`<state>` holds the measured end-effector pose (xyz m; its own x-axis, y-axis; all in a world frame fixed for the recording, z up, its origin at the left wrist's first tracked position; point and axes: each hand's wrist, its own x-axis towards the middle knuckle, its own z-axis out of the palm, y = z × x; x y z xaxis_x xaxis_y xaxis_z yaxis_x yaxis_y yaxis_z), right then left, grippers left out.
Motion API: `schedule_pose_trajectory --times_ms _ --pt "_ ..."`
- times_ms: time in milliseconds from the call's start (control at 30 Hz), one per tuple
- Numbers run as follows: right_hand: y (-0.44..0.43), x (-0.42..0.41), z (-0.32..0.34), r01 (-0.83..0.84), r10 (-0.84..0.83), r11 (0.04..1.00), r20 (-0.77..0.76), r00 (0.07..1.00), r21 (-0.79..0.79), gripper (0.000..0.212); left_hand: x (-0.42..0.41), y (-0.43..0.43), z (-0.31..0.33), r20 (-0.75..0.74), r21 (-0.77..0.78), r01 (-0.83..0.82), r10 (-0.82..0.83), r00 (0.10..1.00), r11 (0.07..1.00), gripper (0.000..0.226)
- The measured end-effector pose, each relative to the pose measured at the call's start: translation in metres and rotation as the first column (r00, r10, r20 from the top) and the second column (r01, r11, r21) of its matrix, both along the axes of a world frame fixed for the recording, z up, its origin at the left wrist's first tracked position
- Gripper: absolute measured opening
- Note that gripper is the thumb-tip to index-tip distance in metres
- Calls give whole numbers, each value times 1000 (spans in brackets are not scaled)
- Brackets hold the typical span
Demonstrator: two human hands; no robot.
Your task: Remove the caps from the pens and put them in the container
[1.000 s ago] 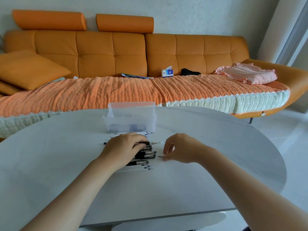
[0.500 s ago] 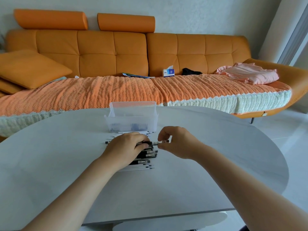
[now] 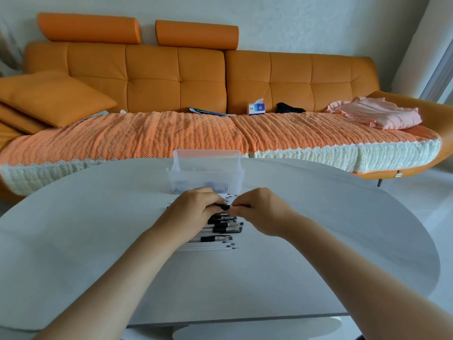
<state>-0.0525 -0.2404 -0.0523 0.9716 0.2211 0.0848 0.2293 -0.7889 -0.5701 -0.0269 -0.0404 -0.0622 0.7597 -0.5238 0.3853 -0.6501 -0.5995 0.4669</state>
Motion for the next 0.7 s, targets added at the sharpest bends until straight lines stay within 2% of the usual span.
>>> schedule_pose_trajectory --times_ms 100,167,200,300,433,500,600,700 --pt "6 2 -2 24 -14 995 -96 995 97 30 1 5 1 43 22 11 -12 999 1000 15" --pt "11 6 -4 40 -31 994 -86 996 101 22 3 9 3 72 44 0 -3 997 999 15" --pt "15 7 -4 48 -43 995 -55 998 91 12 4 11 4 76 50 -10 6 997 999 15" --pt "27 12 -3 65 -70 995 68 995 75 24 9 16 7 81 50 -51 47 996 997 18" --pt "33 21 2 101 -101 995 207 973 8 19 24 27 10 243 20 -138 129 962 990 30" --pt "29 31 5 147 -151 988 272 950 37 19 35 35 12 302 -27 -211 209 930 977 41" --pt "26 48 14 225 -259 965 370 892 133 18 45 47 10 314 -140 -322 350 882 936 44" --pt "30 68 22 292 -325 946 369 871 144 20 53 55 4 279 -60 -381 382 881 923 49"
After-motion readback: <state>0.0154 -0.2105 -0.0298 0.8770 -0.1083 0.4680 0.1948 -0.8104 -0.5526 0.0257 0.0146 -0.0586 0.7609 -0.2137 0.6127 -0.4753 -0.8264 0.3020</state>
